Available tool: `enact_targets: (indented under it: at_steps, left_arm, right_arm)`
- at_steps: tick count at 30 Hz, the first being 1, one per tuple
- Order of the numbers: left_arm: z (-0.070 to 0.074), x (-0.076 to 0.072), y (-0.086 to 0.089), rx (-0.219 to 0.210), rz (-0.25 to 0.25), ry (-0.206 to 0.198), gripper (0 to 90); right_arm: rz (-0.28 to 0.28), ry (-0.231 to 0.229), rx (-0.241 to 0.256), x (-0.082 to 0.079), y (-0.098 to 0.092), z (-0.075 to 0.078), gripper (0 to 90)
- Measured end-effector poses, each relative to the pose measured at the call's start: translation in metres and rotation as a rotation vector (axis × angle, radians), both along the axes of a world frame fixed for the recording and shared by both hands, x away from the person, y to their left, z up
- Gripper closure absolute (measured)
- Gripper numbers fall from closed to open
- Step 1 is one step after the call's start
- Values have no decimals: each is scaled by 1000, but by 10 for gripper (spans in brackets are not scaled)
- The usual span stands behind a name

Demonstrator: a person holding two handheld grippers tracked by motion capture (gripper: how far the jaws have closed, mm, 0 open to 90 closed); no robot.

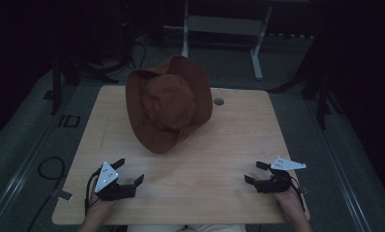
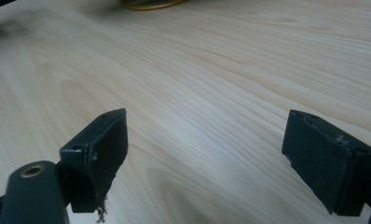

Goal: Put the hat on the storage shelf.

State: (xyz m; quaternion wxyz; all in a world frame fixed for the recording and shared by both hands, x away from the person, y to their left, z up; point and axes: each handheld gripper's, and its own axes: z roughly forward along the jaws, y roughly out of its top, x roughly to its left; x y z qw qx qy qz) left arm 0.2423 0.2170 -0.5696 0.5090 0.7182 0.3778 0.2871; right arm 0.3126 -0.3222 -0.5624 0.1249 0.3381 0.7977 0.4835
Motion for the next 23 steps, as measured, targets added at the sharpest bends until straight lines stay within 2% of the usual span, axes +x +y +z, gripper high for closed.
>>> enact_targets:
  at_steps: [5, 9, 13, 16, 23]
  left_arm:
    - [0, -1, -1, 17, 28, -5, 87]
    - [0, -1, 2, 21, 58, -14, 87]
    - [-1, 0, 4, 21, 90, -23, 87]
    - [-1, 1, 6, 20, 118, -26, 88]
    - [-2, 2, 8, 16, 129, -26, 88]
  right_arm:
    - [-135, -44, 20, -4, -20, -1, 142]
    - [-205, -70, 52, -3, -31, -2, 142]
    - [-224, -74, 43, -1, -33, -3, 143]
    - [-219, -76, 30, 0, -31, -4, 142]
    - [-210, -81, -18, 1, -26, -5, 142]
